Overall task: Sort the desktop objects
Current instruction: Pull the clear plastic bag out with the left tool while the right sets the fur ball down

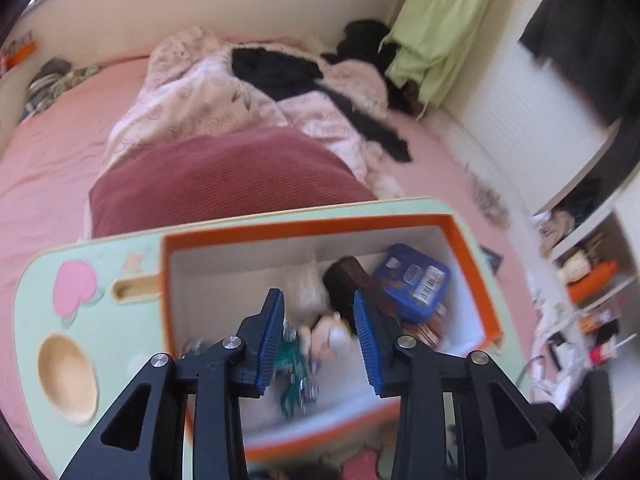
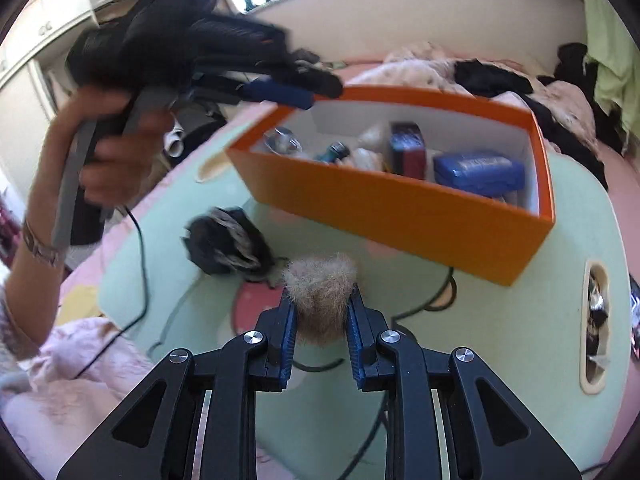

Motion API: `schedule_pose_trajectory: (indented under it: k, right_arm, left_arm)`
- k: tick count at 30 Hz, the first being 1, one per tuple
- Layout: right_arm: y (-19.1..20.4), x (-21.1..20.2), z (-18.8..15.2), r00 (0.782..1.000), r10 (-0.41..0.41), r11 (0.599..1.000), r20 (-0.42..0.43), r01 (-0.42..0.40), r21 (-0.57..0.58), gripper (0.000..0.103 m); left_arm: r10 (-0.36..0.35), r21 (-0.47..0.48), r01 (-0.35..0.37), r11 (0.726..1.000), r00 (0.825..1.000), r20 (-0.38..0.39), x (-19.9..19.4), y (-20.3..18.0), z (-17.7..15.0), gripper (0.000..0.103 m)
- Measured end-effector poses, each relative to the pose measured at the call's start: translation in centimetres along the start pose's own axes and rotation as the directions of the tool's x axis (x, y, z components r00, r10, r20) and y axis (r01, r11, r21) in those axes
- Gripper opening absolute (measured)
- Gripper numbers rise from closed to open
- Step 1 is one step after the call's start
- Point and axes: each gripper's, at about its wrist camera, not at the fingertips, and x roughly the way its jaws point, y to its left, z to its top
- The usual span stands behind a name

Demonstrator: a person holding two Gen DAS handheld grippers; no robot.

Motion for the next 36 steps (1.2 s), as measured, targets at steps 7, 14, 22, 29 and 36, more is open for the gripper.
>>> schedule_pose_trajectory:
  k: [7, 14, 22, 29, 36]
  right_arm:
    - [-0.2, 0.9, -0.8, 0.992, -0.123, 0.99, 0.0, 0.123, -0.066, 0.027]
    - [0.3, 1.2, -0.9, 0.993, -0.116, 0.989, -0.002, 0.116, -0.095, 0.028]
    - [-0.2, 0.8, -1.2, 0.993, -0.117, 0.992, 0.006, 0.117, -0.043, 0.029]
    - [-0.2, 1.0, -1.1, 0.986, -0.168, 0.985, -0.003, 0.168, -0.027, 0.042]
    - [0.2, 0.9, -1.0, 0.981, -0.194, 0.98, 0.011, 0.194, -0.044, 0.042]
  left_arm:
    - [0.112, 0.0, -0.112, 0.994, 0.991, -0.078, 3.8, -0.2, 1.0, 0.035]
    - [0.067, 0.011, -0.066, 0.998, 0.989, -0.132, 5.6, -0.4, 0.4, 0.034]
    - [0.032, 0.027, -0.03, 0.999, 0.997, -0.075, 4.6, -0.7, 0.3, 0.027]
    - [-0.076, 0.071, 0.067, 0.995, 0.988, 0.131, -2.9, -1.6, 0.3, 0.027]
    - [-0.095, 0.114, 0.074, 0.991, 0.975, 0.2, -7.9, -2.2, -3.2, 0.027]
